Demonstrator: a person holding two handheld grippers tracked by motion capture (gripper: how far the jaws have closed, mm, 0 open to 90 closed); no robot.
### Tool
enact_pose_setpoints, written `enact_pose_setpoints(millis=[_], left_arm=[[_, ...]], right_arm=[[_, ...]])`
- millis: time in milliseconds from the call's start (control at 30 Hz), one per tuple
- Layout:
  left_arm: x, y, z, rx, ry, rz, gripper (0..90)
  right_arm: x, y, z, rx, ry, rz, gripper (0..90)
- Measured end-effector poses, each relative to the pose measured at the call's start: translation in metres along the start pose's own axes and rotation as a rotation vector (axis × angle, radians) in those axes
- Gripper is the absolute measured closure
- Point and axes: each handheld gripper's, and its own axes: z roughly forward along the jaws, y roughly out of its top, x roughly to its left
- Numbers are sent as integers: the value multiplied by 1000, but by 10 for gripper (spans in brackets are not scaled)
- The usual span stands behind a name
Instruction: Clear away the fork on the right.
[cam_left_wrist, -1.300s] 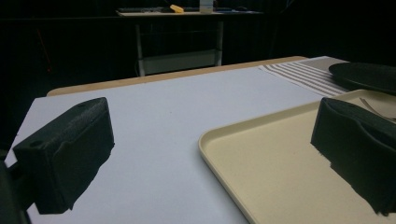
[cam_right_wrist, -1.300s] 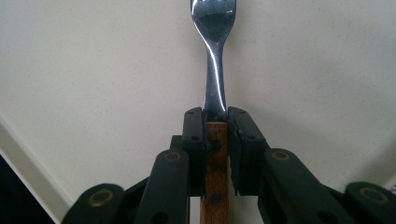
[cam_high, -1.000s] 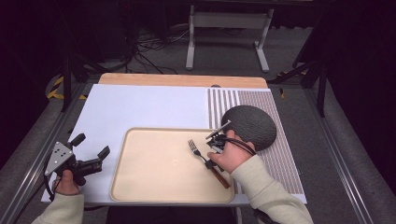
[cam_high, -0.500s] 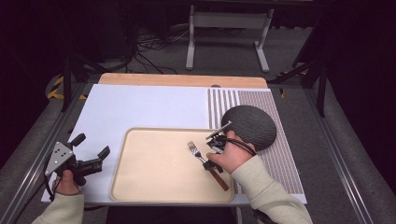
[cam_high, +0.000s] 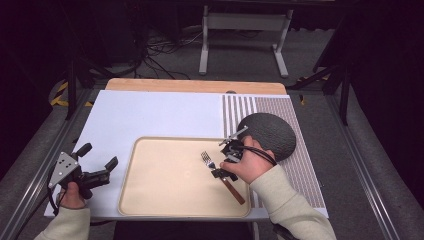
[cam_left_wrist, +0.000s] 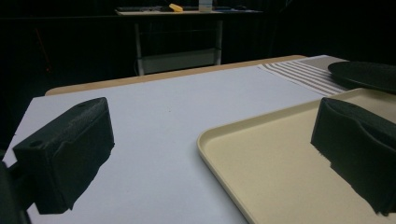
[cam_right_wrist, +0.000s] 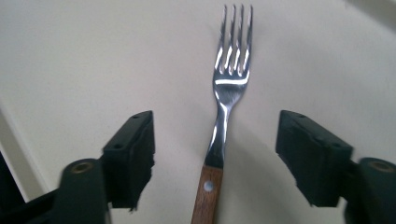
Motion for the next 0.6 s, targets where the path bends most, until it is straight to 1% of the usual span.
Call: enact_pose_setpoints(millis=[33,67,100,133,167,200,267,300,333,367,467,500,600], left_arm=[[0,0,0,4,-1,3,0],[0,0,0,3,-1,1,0],[0,0,0,3,-1,1,0],[0,0,0,3,-1,1,0],[0,0,0,3,-1,1,0],[0,0,0,1,-1,0,0],[0,0,0,3,-1,1,0],[0,0,0,2,0,3,0],[0,0,0,2,0,3,0],[0,0,0,2,-1,3,0],[0,0,0,3,-3,0,0],[0,0,0,2,-1,2,0],[1,0,0,0,-1,0,0]], right_arm=[[0,2,1,-17,5,-34,234],[0,3,1,-27,10,-60,230],[1,4,1,-32,12,-70,232],[1,4,1,-32,12,-70,232],[2,6,2,-42,24,-94,235],[2,8,4,-64,35,-125,253],[3,11,6,-80,39,-164,315],[3,12,7,-85,42,-173,348],[4,13,9,-88,48,-154,369],[4,14,10,-90,63,-148,398],[4,17,15,-98,71,-161,524],[4,18,16,-102,66,-176,567],[3,21,21,-112,65,-198,692]])
